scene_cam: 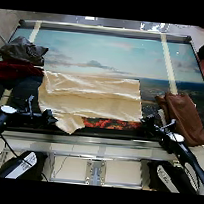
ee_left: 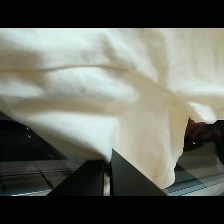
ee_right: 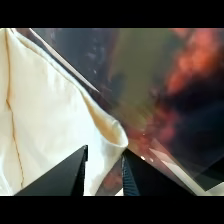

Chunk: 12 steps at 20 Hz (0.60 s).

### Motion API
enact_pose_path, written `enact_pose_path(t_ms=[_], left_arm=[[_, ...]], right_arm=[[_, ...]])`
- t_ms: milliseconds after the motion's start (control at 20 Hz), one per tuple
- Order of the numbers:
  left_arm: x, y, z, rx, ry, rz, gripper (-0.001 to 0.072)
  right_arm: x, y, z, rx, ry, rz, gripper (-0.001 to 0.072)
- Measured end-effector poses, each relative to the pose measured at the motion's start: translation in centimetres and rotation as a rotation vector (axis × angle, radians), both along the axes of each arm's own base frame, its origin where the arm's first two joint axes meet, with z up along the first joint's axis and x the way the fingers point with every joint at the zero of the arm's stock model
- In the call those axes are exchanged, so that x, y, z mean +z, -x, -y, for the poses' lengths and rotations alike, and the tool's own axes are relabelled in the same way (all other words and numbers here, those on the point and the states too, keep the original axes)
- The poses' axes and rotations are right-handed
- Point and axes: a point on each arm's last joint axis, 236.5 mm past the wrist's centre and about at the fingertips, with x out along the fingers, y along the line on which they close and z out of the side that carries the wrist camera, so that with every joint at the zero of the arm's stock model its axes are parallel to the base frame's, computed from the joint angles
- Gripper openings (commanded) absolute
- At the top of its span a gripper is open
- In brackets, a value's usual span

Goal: Fold the shirts.

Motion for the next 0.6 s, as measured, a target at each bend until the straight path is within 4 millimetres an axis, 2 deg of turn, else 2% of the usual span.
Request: enact_pose_path(t_ms=[50,100,250,350,450,600], left_arm=[[0.0,0.0,0.0,0.0,0.0,0.0,0.0017],[0.0,0.0,0.0,0.0,0.0,0.0,0.0016],[0.2,0.0,0.1,-0.002,0.002,0.005,0.0016],[1.3,-0.1,0.5,-0.016,0.017,0.026,0.0016],[3.3,-0.3,0.7,-0.036,0.024,0.073,0.0016],[7.4,-0.4,0.3,-0.008,0.012,0.165,0.0014]], right_arm=[[0.1,-0.3,0.0,0.008,0.007,0.002,0.0063],[0.3,-0.7,0.1,0.013,0.011,0.007,0.0017],[1.5,-2.1,-0.2,0.052,0.023,0.043,0.0016],[3.1,-2.9,-1.0,0.112,0.024,0.088,0.0015],[5.2,-3.4,-2.0,0.183,0.025,0.143,0.0015],[8.3,-3.2,-3.0,0.258,0.045,0.214,0.0015]])
